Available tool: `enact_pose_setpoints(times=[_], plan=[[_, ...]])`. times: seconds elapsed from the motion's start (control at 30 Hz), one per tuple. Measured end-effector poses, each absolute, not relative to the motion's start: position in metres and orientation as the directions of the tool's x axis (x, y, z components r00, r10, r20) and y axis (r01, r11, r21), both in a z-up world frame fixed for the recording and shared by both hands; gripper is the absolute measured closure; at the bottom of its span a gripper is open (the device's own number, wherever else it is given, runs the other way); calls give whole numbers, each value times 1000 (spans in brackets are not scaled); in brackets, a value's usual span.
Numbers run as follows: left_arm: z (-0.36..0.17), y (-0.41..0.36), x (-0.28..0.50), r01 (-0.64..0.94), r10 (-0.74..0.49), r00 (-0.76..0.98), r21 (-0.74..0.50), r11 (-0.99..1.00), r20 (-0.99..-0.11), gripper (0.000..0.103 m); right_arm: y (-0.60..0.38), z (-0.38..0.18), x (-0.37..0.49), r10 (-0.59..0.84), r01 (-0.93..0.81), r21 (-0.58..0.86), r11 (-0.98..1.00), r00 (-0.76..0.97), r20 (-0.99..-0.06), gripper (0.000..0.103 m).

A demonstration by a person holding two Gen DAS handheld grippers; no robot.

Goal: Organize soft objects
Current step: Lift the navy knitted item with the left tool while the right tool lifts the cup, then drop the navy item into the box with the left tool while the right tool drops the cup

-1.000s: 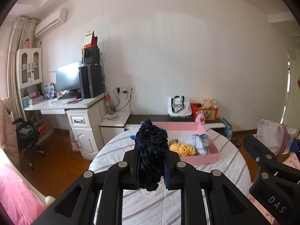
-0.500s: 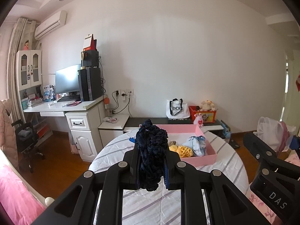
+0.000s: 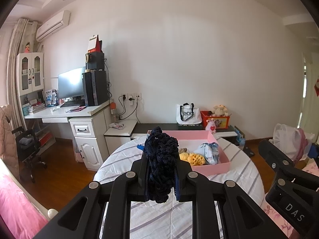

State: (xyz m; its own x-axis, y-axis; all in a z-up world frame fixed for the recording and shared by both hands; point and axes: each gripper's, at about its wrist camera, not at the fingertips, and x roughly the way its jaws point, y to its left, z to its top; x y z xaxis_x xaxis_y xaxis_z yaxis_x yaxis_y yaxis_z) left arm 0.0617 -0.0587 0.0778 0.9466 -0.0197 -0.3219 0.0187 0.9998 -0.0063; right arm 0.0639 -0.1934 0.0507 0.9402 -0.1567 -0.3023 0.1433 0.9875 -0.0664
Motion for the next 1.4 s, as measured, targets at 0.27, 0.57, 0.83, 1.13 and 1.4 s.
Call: enact_pose_setpoints(times=[0.27, 0.57, 0.83, 1.13, 1.4], plan=[[76, -59, 70, 20, -21, 940, -7, 1000, -340, 88, -193, 48, 69, -163, 150, -65, 987, 933, -320, 25], [68, -63, 91, 33, -29, 923, 4, 999, -383, 88, -198, 40, 85, -162, 149, -63, 987, 918, -363, 25], [66, -68, 134, 43, -33, 892, 11, 999, -451, 88, -206, 22, 111, -159, 152, -52, 987, 888, -430, 25], [52, -77, 213, 64, -41, 836, 22, 998, -547, 88, -221, -10, 154, -148, 160, -22, 987, 842, -519, 25], [37, -82, 297, 72, -40, 789, 28, 997, -613, 88, -237, -38, 204, -143, 178, -1, 984, 785, -603, 25]])
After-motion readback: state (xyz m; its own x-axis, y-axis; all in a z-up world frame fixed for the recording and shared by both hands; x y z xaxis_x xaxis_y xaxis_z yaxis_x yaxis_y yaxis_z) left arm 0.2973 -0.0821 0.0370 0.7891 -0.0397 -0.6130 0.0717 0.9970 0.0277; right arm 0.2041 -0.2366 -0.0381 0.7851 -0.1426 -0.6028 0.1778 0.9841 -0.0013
